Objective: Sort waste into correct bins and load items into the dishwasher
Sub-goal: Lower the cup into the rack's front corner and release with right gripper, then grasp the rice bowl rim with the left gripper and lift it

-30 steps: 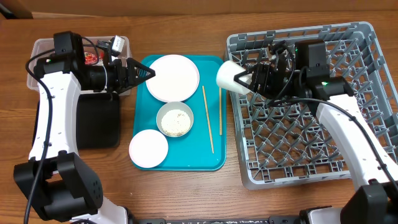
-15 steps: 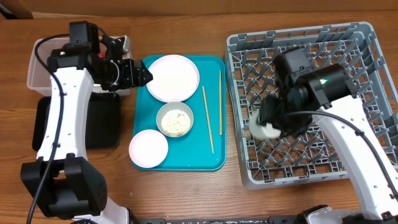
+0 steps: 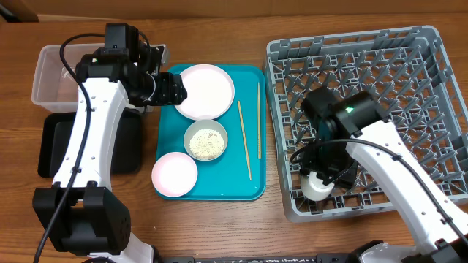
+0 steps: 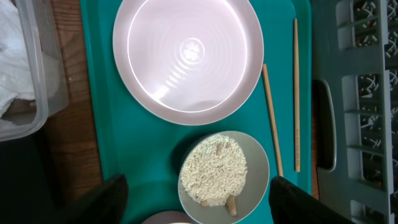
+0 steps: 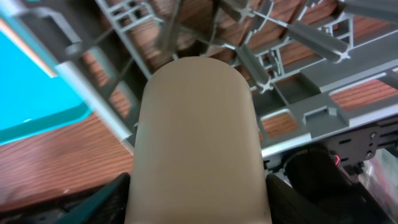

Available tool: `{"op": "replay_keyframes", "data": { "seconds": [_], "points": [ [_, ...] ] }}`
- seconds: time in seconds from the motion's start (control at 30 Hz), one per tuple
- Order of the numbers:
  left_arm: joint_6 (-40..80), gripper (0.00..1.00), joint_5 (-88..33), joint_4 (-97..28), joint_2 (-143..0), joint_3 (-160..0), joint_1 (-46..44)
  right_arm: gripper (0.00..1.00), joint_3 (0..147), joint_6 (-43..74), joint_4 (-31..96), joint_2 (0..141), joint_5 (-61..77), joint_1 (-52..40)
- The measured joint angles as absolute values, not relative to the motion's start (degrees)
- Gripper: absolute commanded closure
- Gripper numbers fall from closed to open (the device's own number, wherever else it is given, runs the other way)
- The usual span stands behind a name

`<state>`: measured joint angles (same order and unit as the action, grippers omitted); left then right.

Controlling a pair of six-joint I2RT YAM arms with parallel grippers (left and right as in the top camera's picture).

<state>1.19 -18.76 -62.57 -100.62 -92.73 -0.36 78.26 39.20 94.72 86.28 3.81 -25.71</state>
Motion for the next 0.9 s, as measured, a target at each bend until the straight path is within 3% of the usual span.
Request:
{"op": "replay_keyframes", "data": {
  "seconds": [0.03,0.07,0.1,0.2,0.5,0.7,0.8,0.9],
  "points": [
    [1.2,0.25,-18.5,-62.5,-100.6,-92.7,-0.4,0.38,76.3,39.5,93.4,86.3,3.9,-25.7],
    [1.2,0.25,-18.3,-62.6,-100.6,-92.7,-0.4,0.33,75.2,39.6,92.0,86.3,4.2,-25.7],
    [1.2,0.25,-18.2,-62.5,-100.6,-92.7,-0.4,0.20,73.8,39.7,89.8,86.2,4.6,-25.7],
    [1.2,0.25,-18.2,-62.5,-100.6,-92.7,-0.4,0.06,70.1,39.9,86.1,86.2,5.6,-25.7],
    [1.2,0.25,-18.1,-62.5,-100.6,-92.8,-0.4,0.10,74.1,40.0,84.7,86.2,4.6,-25.7],
    [1.3,0.30,-18.0,-66.0,-100.6,-96.1,-0.4,0.10,85.6,37.5,79.0,86.2,3.5,-25.7],
    [1.4,0.37,-17.8,-67.9,-100.6,-97.4,-1.2,0.09,86.9,36.8,76.8,86.2,2.5,-25.1],
    [1.7,0.38,-17.3,-70.5,-100.6,-97.4,-4.1,0.07,86.9,36.2,75.6,86.2,1.4,-22.4]
  ]
}}
